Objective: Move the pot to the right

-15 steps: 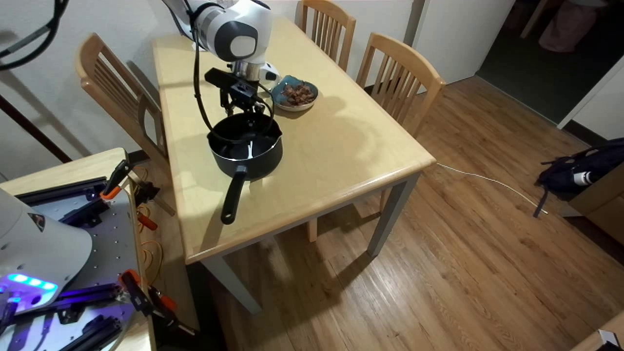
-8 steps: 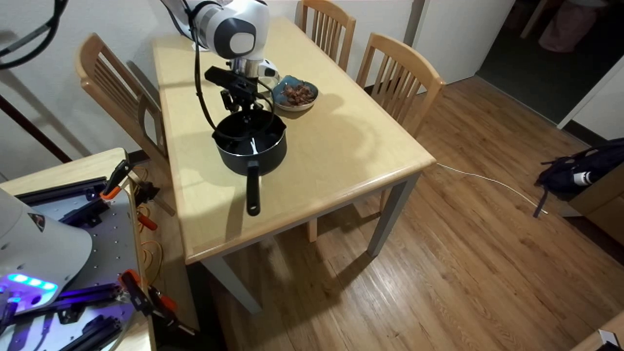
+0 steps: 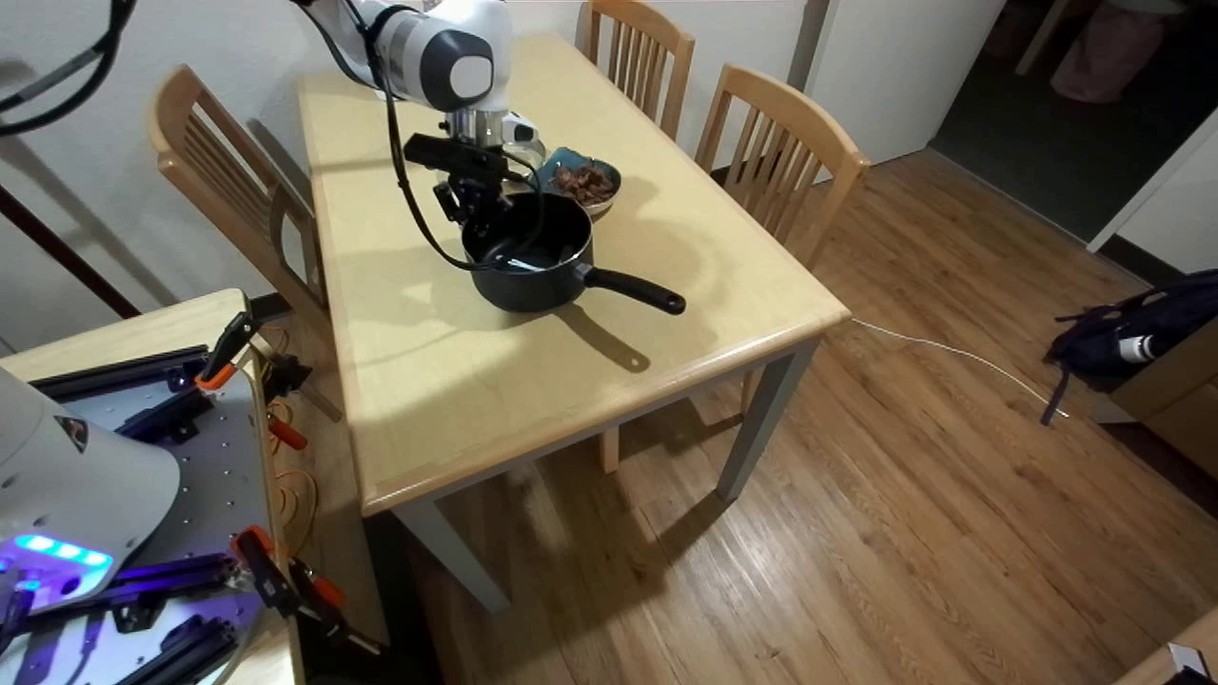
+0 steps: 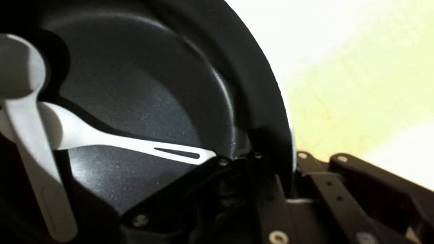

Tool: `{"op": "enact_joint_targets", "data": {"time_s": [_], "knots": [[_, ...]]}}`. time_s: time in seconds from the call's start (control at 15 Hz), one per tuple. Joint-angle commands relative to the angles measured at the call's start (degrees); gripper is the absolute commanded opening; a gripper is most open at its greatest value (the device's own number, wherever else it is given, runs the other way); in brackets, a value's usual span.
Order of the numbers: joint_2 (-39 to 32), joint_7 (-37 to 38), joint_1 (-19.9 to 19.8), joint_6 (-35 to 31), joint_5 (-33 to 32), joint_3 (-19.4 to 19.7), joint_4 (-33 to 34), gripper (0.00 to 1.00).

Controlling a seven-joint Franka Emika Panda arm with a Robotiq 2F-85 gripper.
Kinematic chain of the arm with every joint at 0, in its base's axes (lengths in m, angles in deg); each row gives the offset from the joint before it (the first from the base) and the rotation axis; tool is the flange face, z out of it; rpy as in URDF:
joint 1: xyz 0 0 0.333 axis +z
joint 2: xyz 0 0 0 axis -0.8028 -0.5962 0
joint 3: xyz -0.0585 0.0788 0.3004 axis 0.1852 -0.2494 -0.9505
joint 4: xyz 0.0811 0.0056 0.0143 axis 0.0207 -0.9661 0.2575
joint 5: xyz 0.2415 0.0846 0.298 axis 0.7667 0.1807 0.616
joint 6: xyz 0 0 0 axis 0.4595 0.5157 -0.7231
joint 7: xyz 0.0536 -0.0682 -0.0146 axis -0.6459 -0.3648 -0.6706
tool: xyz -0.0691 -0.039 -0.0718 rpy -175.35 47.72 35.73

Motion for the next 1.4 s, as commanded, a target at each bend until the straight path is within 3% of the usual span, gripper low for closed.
{"op": "enact_joint_targets", "data": {"time_s": [0.0, 0.33, 0.53, 1.33], "knots": [[-2.6, -0.9, 0.8, -1.7, -3.6, 0.6, 2.1, 0.02], [-1.8, -0.8, 1.3, 0.9, -7.5, 1.6, 0.6, 0.02], [-1.4, -5.8, -0.1, 2.1, -9.2, 0.8, -1.1, 0.02], [0.8, -22.8, -0.6, 0.0, -30.7, 2.2, -8.0, 0.02]]}}
